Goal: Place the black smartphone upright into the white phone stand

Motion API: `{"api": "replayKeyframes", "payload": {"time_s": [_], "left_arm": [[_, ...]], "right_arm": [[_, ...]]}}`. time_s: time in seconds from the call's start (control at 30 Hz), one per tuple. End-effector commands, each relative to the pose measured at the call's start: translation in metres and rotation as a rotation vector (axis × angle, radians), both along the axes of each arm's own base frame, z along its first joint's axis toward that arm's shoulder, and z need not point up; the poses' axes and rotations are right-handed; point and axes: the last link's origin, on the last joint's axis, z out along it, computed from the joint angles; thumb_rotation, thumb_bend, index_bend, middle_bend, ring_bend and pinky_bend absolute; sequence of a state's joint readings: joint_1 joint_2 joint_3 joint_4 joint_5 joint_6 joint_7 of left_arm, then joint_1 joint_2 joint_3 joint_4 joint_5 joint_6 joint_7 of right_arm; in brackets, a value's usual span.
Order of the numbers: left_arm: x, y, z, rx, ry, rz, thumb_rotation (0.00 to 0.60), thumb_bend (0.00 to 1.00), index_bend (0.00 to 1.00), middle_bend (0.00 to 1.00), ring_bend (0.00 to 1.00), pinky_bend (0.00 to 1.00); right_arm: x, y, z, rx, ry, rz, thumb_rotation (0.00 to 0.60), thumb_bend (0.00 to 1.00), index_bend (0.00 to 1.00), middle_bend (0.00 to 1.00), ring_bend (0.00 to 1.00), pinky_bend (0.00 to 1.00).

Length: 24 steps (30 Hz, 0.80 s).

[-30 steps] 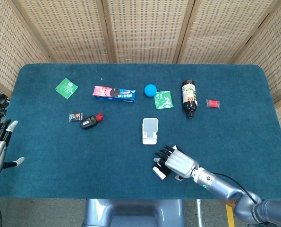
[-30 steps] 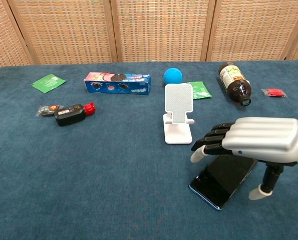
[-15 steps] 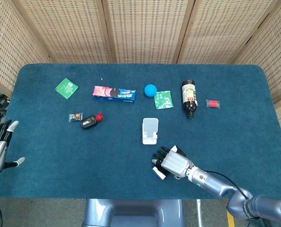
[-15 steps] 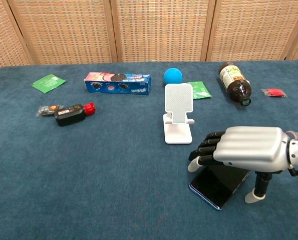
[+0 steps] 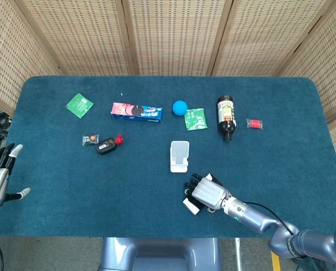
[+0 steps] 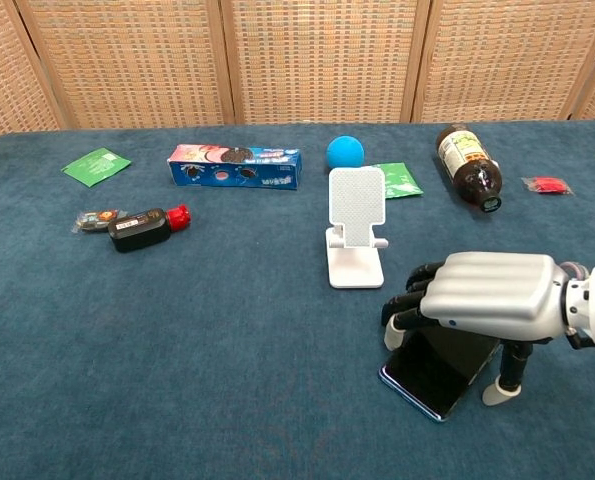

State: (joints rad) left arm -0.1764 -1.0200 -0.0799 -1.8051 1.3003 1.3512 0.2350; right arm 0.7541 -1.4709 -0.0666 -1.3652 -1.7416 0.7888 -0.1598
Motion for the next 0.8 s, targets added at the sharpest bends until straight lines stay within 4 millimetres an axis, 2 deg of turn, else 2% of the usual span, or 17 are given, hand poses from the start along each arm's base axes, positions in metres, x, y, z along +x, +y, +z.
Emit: {"api": "replayKeyframes", "payload": {"time_s": [0.03, 0.1, 0.17, 0.37, 0.47, 0.6, 0.8], "left_arm": [[0.000, 0.000, 0.000, 0.001, -0.002, 0.001, 0.600, 0.00, 0.00, 0.00, 0.00, 0.00], [0.000, 0.000, 0.000, 0.001, -0.002, 0.001, 0.600, 0.00, 0.00, 0.00, 0.00, 0.00], [0.000, 0.000, 0.000, -0.001, -0.003, 0.002, 0.600, 0.00, 0.00, 0.00, 0.00, 0.00], [0.000, 0.001, 0.001, 0.000, -0.007, 0.001, 0.600, 0.00, 0.00, 0.00, 0.00, 0.00], [0.000, 0.001, 0.001, 0.000, -0.008, -0.001, 0.600, 0.00, 0.00, 0.00, 0.00, 0.00], [0.000, 0.001, 0.001, 0.001, -0.009, 0.000, 0.600, 0.00, 0.00, 0.00, 0.00, 0.00], [-0.001, 0.003, 0.001, 0.000, -0.011, 0.007, 0.600, 0.00, 0.00, 0.00, 0.00, 0.00]], "right_arm": [[0.002, 0.001, 0.004, 0.004, -0.030, 0.005, 0.600, 0.22, 0.58, 0.55, 0.51, 0.44], [0.003, 0.003, 0.009, -0.004, -0.052, 0.023, 0.600, 0.29, 0.64, 0.61, 0.57, 0.51], [0.006, 0.006, 0.016, -0.026, -0.075, 0.064, 0.600, 0.33, 0.65, 0.62, 0.58, 0.54], [0.022, 0.007, 0.044, -0.125, -0.089, 0.241, 0.600, 0.36, 0.65, 0.63, 0.59, 0.54], [0.034, 0.003, 0.058, -0.182, -0.076, 0.320, 0.600, 0.36, 0.64, 0.62, 0.59, 0.54], [0.058, -0.014, 0.077, -0.311, -0.004, 0.493, 0.600, 0.36, 0.63, 0.62, 0.59, 0.54], [0.090, -0.032, 0.089, -0.460, 0.118, 0.723, 0.600, 0.36, 0.62, 0.62, 0.59, 0.54]]}}
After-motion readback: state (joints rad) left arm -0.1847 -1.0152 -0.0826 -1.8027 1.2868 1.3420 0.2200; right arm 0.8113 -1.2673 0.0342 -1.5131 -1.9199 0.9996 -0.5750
